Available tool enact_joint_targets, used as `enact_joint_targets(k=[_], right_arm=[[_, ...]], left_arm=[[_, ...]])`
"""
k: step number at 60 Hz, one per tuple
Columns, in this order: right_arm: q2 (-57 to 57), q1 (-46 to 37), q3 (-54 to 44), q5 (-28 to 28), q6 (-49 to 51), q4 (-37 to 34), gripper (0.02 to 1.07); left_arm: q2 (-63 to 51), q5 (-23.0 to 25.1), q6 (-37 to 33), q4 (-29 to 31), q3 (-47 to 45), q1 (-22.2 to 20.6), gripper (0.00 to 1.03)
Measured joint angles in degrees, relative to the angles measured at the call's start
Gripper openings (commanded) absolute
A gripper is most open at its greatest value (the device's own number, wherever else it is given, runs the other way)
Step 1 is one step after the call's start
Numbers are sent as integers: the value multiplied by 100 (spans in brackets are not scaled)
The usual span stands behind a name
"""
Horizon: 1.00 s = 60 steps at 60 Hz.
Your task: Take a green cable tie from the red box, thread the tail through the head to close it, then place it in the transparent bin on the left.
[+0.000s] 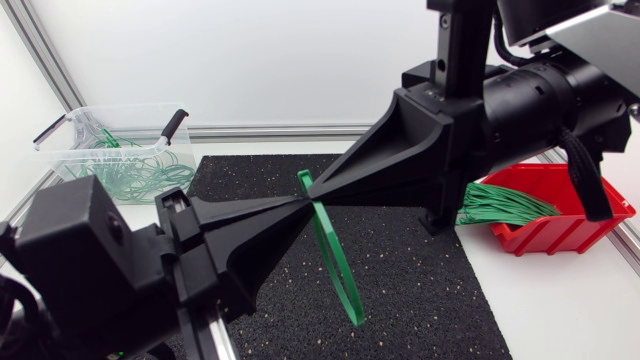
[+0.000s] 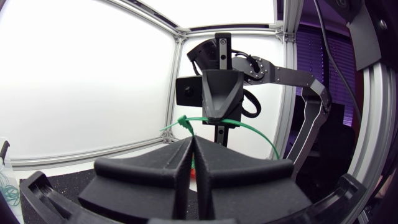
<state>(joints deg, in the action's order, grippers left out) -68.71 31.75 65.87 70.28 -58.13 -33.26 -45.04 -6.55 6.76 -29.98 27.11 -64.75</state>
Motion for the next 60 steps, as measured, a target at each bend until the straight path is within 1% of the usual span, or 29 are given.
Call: enact_joint_targets(k=[16, 23, 26, 28, 31, 40, 43, 46, 56, 60], right_arm=[[-103, -76, 9, -61, -2, -129, 8], [-107, -81, 9, -66, -2, -131, 8], [-107, -81, 9, -68, -2, -131, 17], [-107, -81, 9, -66, 0, -131, 26], [-105, -81, 9, -101, 0, -131, 32], [-68, -81, 7, -146, 0, -127, 33], [-28, -81, 7, -153, 0, -116, 39], [13, -81, 7, -155, 0, -79, 39], [162, -216, 7, -146, 0, 175, 40], [186, -348, 7, -146, 0, 221, 40]], left_arm=[[-39, -4, -385, -7, -52, -11, 4], [-76, -24, -426, -11, -52, -22, 4], [-76, -24, -431, -11, -52, -26, 4], [-76, -24, -431, -11, -52, -26, 4], [-76, -13, -442, -15, -52, -26, 4], [-74, 2, -514, -46, -52, -20, 4], [-72, 4, -533, -50, -52, -20, 4], [-61, 24, -535, -48, -52, -4, 4], [4, 72, -599, -26, -131, 219, 4], [31, 186, -691, 11, -205, 328, 4]])
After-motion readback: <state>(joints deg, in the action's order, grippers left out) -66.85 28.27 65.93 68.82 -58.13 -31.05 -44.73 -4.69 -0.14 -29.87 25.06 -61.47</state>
